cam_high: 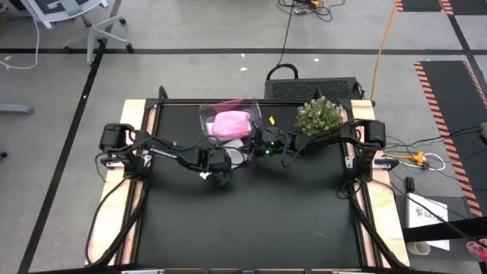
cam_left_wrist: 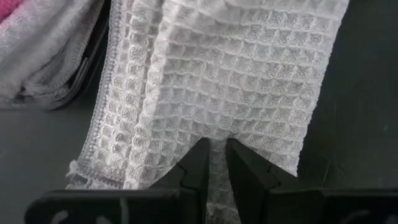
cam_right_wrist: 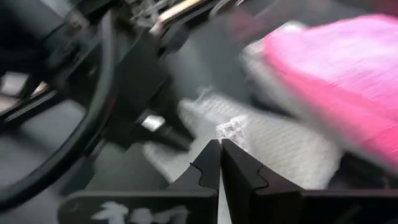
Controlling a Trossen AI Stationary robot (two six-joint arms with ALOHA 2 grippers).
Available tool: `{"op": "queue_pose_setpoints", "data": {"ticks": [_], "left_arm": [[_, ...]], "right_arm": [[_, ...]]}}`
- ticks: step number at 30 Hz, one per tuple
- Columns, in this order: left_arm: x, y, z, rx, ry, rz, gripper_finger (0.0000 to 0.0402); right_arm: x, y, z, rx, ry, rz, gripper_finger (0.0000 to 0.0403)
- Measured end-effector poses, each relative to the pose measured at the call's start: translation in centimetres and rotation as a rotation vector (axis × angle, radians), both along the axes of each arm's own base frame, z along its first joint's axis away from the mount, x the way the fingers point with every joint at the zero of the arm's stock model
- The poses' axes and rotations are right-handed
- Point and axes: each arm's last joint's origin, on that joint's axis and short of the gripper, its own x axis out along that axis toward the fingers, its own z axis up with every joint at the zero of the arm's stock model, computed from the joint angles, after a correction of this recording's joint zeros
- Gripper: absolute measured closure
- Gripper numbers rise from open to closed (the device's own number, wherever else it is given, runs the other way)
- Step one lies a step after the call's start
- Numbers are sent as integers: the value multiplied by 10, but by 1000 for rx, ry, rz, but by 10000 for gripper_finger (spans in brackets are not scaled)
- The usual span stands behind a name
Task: Fold microfiber towels
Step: Fold the gray towel
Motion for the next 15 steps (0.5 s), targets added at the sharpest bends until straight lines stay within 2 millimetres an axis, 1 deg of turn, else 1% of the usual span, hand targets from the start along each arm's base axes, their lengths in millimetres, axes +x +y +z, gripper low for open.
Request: {"op": "queue_pose_setpoints", "data": {"ticks": [4,7,10,15], "left_arm": [[-2,-1,-1,-8,29,-16,339],[-4,-6,-2,-10,44,-25,339],[-5,-17,-2,-15,50,-45,339],[-9,-48,-3,-47,54,-94,339]], "right_arm": [[-6,4,0,0,76,68,401],[-15,5,9,-26,146,67,401],[-27,6,23,-63,204,46,401],[-47,13,58,-111,209,20,401]]}}
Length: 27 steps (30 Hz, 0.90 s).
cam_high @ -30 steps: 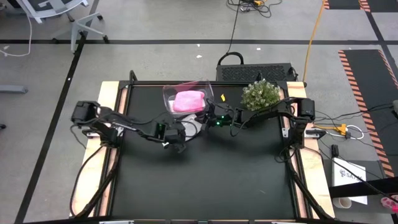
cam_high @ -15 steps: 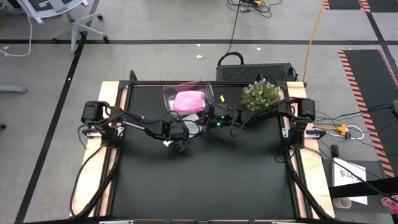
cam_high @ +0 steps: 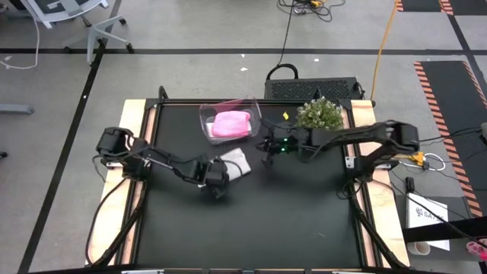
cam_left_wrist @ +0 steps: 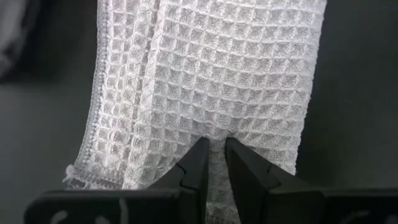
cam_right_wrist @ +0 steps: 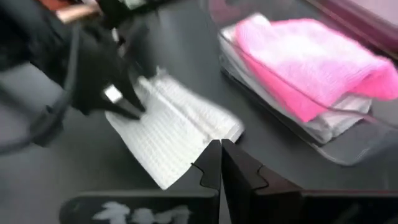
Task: Fold microfiber towels
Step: Fold the gray towel
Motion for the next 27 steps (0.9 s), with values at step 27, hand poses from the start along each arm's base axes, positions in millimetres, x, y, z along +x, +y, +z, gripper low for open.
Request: {"op": "queue_pose_setpoints", "data": {"ticks": [27], "left_arm": [[-10,-71,1,-90,-114,-119,339]], "right_arm": [[80,141,-113,156,-222,289,401]]}}
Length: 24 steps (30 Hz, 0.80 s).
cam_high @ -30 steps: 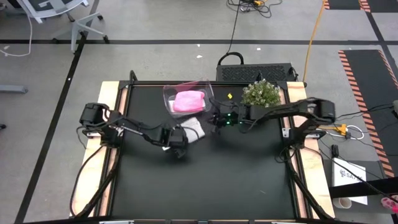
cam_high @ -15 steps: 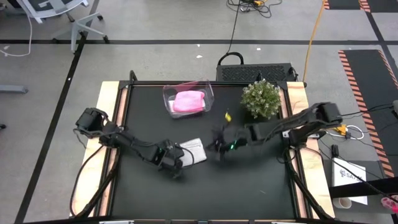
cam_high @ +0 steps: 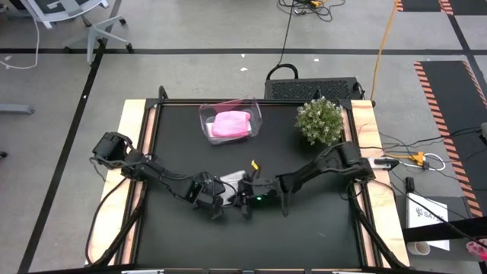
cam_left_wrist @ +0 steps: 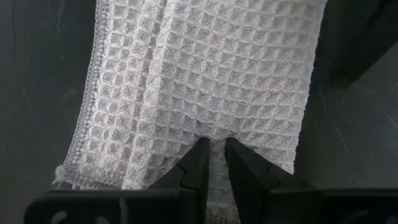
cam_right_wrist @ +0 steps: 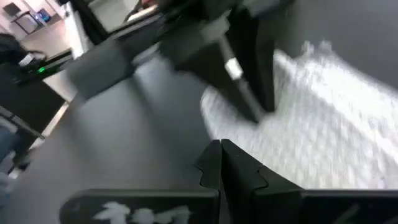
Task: Fold microfiber towels
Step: Fold the gray towel
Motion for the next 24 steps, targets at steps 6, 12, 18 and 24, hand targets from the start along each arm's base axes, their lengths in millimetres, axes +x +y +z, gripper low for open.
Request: {"op": "queue_pose_setpoints", "data": {"ticks": [6,12,18,24], "left_arm": [[-1,1,0,8,11,-15,339],[-3,-1,0,13,28,-22,339],[-4,-4,-1,12,29,-26,339],[-5,-6,0,6,28,-24,339]], "right_arm": [[29,-12,-24,-76,2,21,401],[13,-23,-43,-72,191,92,401],[-20,-33,-49,-92,270,101,401],[-50,-49,-40,-85,306,78,401]]}}
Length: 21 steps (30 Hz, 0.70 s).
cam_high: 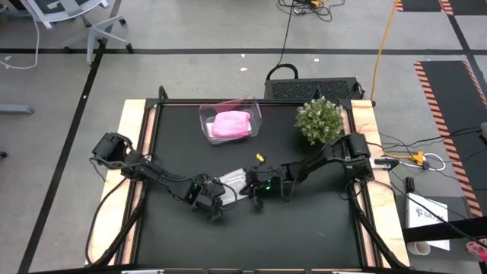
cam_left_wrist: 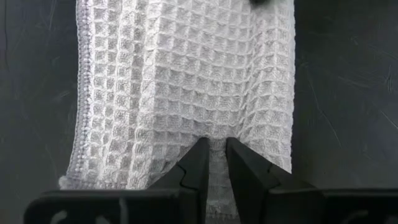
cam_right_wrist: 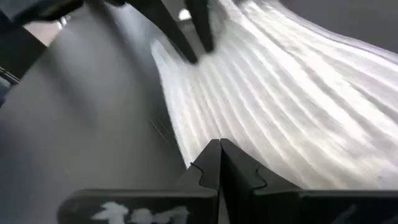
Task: Fold microfiber towels
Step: Fold the gray towel
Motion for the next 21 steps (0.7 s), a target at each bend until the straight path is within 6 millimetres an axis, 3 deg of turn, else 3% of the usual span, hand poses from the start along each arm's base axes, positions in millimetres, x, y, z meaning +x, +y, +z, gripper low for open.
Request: {"op": "queue_pose_setpoints", "data": {"ticks": [4,9,18,21], "left_arm": [[0,0,0,-1,-1,4,339],[-1,-2,0,-11,8,-4,339],[0,-2,0,-15,5,-19,339],[0,-2,0,-16,3,-18,339]], "right_arm": [[-16,-12,18,-13,-22,-36,401],[-20,-15,44,-40,-87,-60,401],[19,-10,76,-101,-289,-32,401],[33,-9,75,-127,-316,-14,401]]}}
